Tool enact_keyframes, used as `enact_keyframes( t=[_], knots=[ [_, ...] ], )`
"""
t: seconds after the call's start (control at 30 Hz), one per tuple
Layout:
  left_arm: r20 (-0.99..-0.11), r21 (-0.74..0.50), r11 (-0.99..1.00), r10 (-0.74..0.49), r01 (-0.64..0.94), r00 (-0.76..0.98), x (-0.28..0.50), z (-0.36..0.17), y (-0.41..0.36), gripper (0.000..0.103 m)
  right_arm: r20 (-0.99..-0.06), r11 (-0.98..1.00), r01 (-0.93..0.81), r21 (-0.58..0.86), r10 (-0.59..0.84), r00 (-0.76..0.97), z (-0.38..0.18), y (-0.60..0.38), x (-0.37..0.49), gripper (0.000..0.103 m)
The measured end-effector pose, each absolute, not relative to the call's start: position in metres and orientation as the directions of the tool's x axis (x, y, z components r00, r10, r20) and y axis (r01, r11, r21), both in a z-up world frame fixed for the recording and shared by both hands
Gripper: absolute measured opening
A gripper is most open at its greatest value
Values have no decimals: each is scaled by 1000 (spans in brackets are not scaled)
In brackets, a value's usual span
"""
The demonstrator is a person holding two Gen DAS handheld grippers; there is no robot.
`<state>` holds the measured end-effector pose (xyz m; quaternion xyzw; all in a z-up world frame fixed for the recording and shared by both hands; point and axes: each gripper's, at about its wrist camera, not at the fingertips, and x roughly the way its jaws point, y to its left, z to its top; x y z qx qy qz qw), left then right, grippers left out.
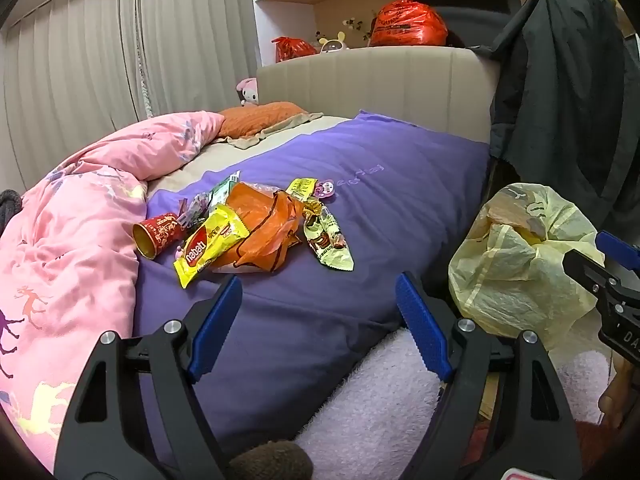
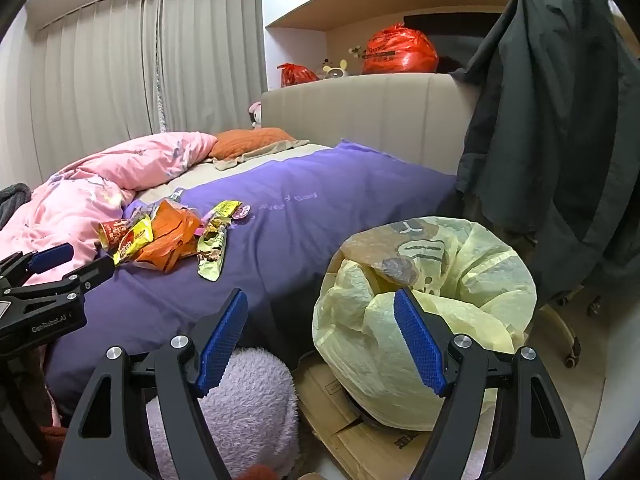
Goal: Collect trash
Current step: 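Move both tools toward the snack wrappers on the purple bed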
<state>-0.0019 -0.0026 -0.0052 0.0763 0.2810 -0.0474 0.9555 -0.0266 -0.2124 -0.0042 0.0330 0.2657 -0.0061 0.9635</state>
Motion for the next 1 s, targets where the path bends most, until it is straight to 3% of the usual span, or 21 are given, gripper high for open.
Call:
enact_keyframes(
  t=[1.0],
  knots=[
    [-546, 109, 983, -65, 148, 835, -4, 0, -7, 75, -506, 999, 34, 40, -9, 863, -3, -211, -29, 72]
  ],
)
